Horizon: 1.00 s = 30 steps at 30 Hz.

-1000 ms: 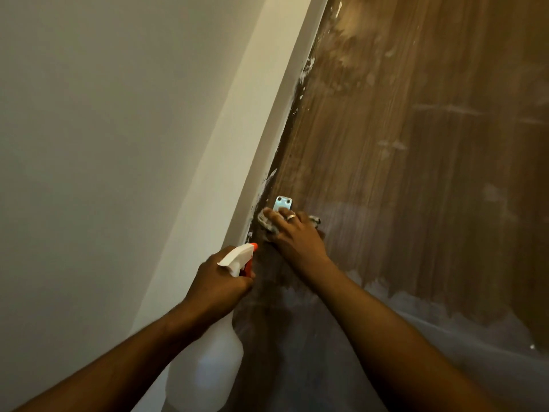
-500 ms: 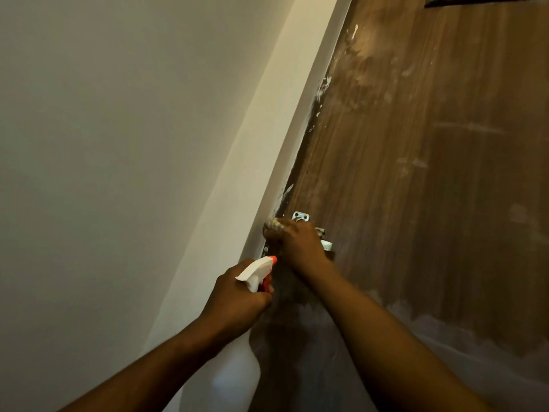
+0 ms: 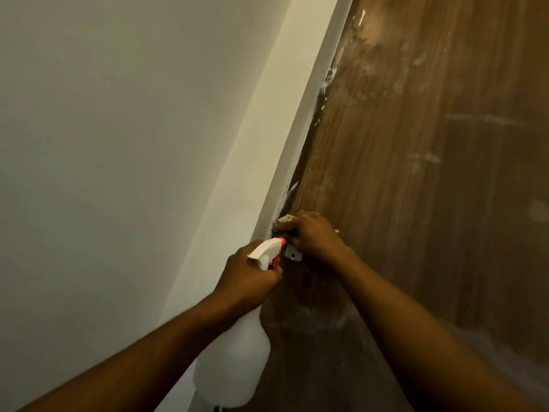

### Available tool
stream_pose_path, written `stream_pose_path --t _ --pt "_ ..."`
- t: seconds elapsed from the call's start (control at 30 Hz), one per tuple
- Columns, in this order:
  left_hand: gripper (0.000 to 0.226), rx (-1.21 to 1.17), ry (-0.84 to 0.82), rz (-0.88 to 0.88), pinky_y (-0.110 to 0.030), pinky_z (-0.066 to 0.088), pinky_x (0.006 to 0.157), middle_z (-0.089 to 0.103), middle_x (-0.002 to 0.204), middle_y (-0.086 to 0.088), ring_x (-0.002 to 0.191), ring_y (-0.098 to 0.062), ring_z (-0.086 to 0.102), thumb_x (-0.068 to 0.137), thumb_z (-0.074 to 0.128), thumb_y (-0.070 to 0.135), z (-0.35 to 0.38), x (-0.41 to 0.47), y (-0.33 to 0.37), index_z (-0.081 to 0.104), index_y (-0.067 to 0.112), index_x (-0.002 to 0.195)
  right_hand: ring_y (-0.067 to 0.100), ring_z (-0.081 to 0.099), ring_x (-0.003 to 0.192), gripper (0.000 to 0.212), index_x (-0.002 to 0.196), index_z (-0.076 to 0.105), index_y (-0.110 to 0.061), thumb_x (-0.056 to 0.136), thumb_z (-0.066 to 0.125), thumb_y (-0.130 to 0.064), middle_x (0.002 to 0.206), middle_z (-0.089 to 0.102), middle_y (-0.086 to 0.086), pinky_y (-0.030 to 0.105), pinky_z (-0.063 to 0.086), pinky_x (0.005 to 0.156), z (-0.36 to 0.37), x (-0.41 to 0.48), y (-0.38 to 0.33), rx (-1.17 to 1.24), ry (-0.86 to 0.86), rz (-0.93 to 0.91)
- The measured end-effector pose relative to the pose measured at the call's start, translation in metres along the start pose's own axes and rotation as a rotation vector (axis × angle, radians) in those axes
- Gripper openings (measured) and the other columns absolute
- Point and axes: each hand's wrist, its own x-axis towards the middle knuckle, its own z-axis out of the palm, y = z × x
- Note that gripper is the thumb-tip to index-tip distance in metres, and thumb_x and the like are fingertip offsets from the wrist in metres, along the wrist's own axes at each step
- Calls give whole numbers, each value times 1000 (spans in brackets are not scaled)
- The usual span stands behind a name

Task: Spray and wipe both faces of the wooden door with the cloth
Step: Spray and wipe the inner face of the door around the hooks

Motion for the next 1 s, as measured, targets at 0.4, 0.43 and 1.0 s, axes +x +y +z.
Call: stream_pose_path --t 0.4,0.43,1.0 --pt "52 121 40 -203 -47 49 96 57 126 -13 108 -31 59 84 67 16 19 114 83 46 13 132 34 57 109 29 118 71 -23 89 70 -23 128 61 11 45 47 92 -24 44 42 -295 -124 -242" --pt "52 137 35 -238 -47 49 97 57 126 -13 109 -31 58 85 67 16 17 120 89 46 13 132 33 56 112 33 122 68 -24 89 69 -22 131 59 9 45 46 94 -23 42 42 -288 -158 -242" --pt "34 193 -118 -588 -34 55 88 63 112 -4 94 -18 63 86 66 20 -38 185 158 53 17 117 25 54 115 44 124 62 -43 84 71 -28 128 62 -5 42 44 96 -88 97 68 15 -421 -100"
